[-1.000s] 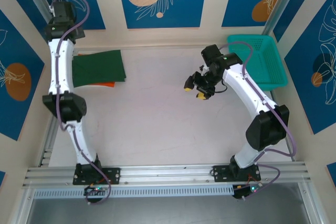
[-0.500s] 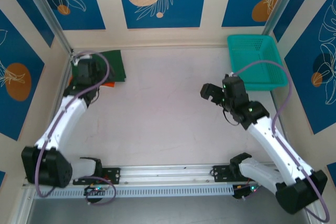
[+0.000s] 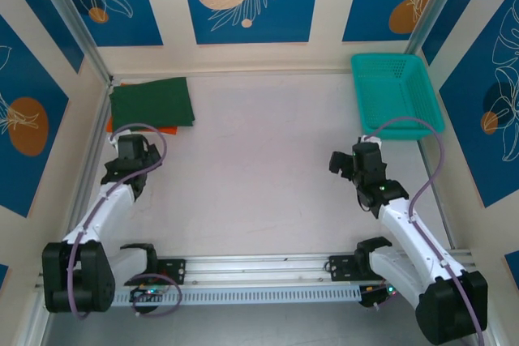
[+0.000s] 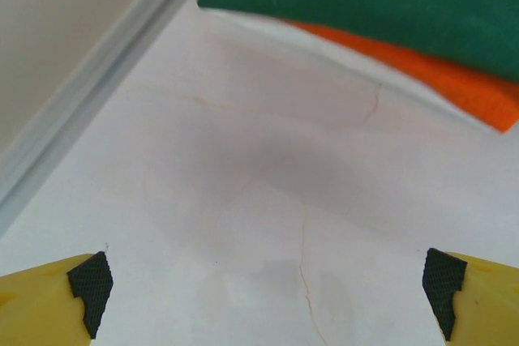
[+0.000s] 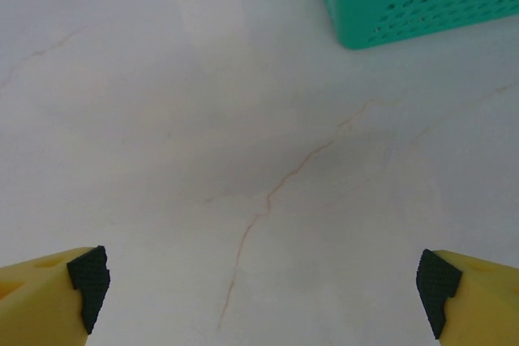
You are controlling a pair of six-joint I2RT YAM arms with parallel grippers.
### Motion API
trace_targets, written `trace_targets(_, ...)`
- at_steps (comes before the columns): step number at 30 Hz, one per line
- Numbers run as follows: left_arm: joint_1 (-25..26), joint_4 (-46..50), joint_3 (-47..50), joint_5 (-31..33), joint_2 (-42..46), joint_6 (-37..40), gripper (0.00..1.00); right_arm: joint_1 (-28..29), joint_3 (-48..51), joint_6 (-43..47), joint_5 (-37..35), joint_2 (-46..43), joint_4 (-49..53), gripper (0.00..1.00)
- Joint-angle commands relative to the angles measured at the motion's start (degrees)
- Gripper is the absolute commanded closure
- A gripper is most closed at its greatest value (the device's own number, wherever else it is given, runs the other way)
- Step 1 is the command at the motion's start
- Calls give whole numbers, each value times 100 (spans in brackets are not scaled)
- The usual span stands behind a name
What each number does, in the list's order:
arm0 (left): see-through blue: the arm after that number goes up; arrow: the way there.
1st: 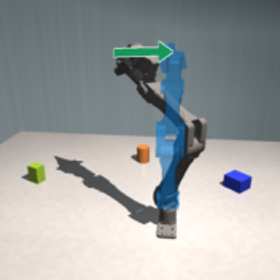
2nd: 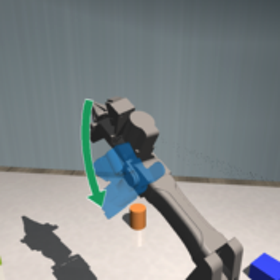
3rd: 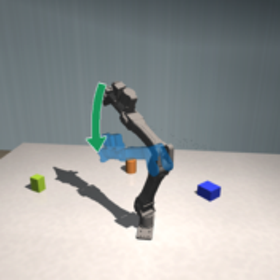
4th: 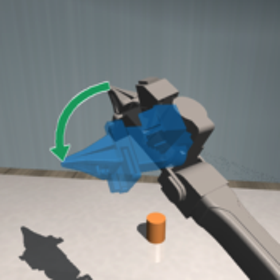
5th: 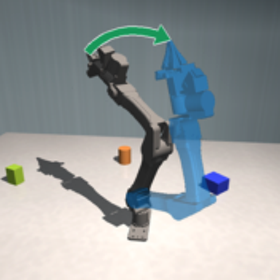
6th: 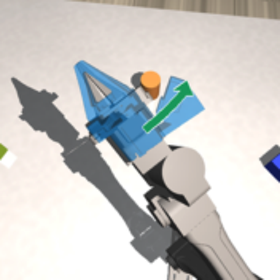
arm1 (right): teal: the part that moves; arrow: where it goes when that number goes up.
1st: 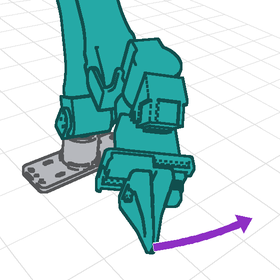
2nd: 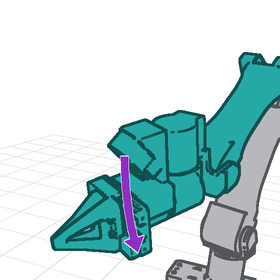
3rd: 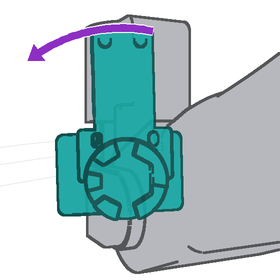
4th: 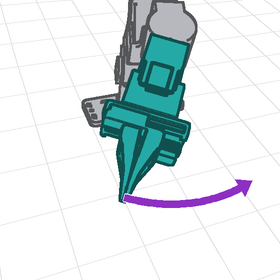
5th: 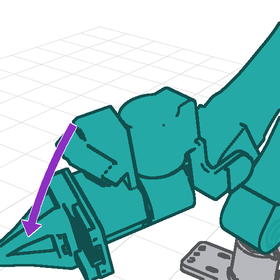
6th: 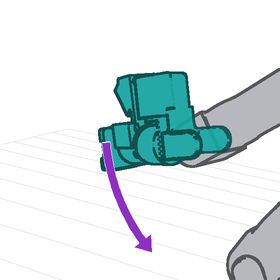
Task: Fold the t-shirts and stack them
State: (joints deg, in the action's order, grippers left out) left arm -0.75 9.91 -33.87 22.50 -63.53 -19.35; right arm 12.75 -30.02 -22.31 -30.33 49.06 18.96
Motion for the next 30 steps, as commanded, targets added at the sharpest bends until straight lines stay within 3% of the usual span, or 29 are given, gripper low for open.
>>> trace_targets(1,-48,-1072,223,-246,-198,398,0,-164,357,638,413,56,-945,1)
trace_targets(6,-34,-1963,386,146,-877,106,0,-348,471,1004,828,898,-1942,1)
trace_targets(16,321,-2846,-466,-412,-2514,1312,0,-444,226,1573,1855,2639,-3986,1)
trace_targets(20,312,-3152,-398,-551,-2602,1445,0,-432,6,1806,2173,3158,-4596,1)
trace_targets(22,342,-3237,-319,-494,-2539,1460,0,-449,-225,1811,2215,3344,-4332,1)
trace_targets(26,448,-3842,94,-482,-2319,1600,0,-503,112,1916,2677,3064,-4666,1)
trace_targets(30,462,-4557,628,-475,-2065,1602,0,-972,314,1600,3024,2907,-4889,1)
